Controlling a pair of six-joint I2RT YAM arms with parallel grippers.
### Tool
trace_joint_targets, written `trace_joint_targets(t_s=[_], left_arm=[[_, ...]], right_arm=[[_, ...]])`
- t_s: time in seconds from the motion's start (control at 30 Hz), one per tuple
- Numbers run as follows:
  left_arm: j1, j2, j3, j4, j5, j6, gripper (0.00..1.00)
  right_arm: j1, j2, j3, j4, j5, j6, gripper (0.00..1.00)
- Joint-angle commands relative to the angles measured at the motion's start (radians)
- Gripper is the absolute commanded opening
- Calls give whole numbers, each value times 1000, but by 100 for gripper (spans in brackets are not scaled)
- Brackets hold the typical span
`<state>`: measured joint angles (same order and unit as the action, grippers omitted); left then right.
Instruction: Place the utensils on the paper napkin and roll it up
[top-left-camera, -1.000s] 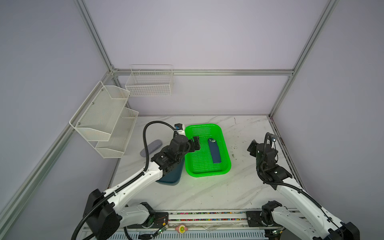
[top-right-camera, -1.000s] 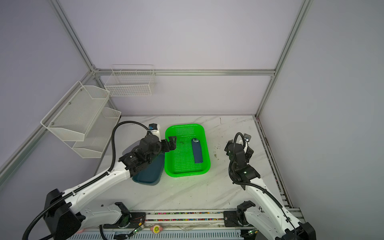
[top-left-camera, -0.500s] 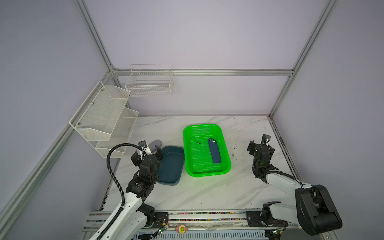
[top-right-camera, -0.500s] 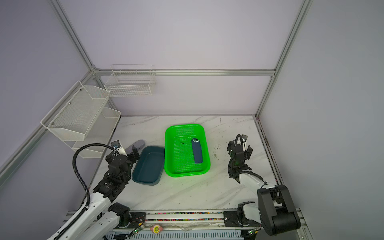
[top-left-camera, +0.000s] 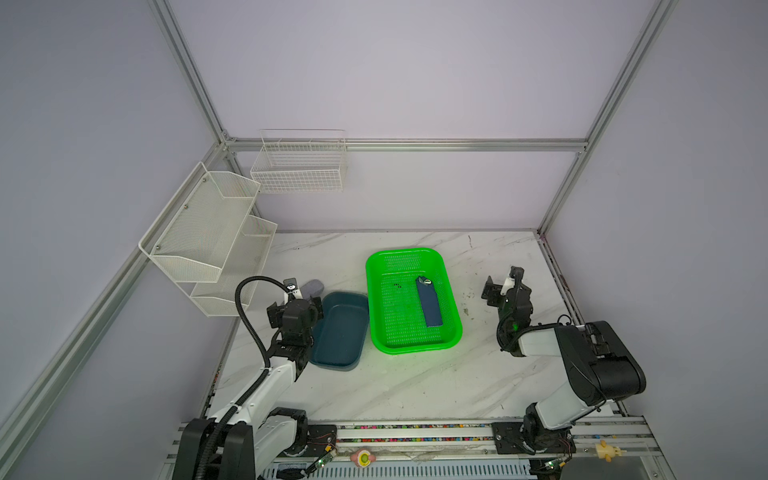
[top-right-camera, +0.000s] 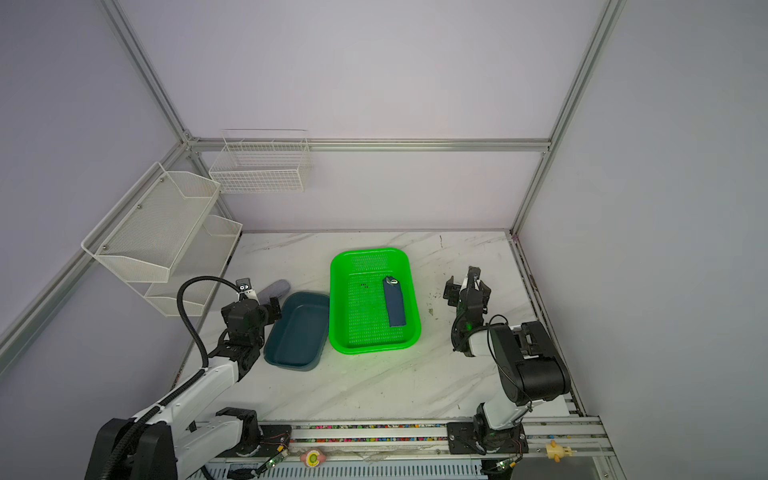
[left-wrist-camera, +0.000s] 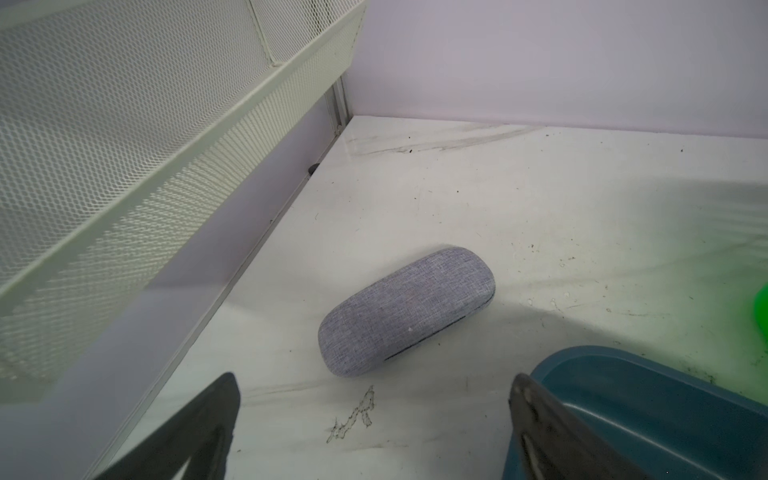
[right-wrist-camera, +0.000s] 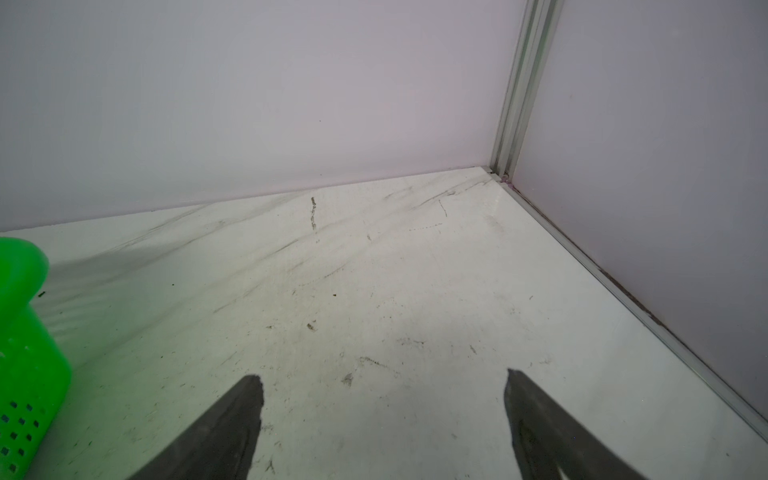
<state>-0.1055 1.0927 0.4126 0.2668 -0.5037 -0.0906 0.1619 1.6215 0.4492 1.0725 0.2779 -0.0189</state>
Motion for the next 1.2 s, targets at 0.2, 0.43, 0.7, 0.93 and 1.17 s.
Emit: trace_joint_targets(t_s=[0.2,0.43,0.7,0.93,1.17], left_arm=[[35,159,-58,426,118,82,100],[89,275,-74,600,231,56,100],[106,437,-103,774,269,50,100],[110,476,-99,801,251,40,100],[111,473,-62,723,189,16,100]], right_arm=[[-9,174,-57,436,-73,-96,92],[-9,167,-9,325,-10,-54,97],[-10,166,-14,337,-2,-63,97],[-10,167,-13,336,0,-64,97],[-11,167,-9,324,-3,-52,97]])
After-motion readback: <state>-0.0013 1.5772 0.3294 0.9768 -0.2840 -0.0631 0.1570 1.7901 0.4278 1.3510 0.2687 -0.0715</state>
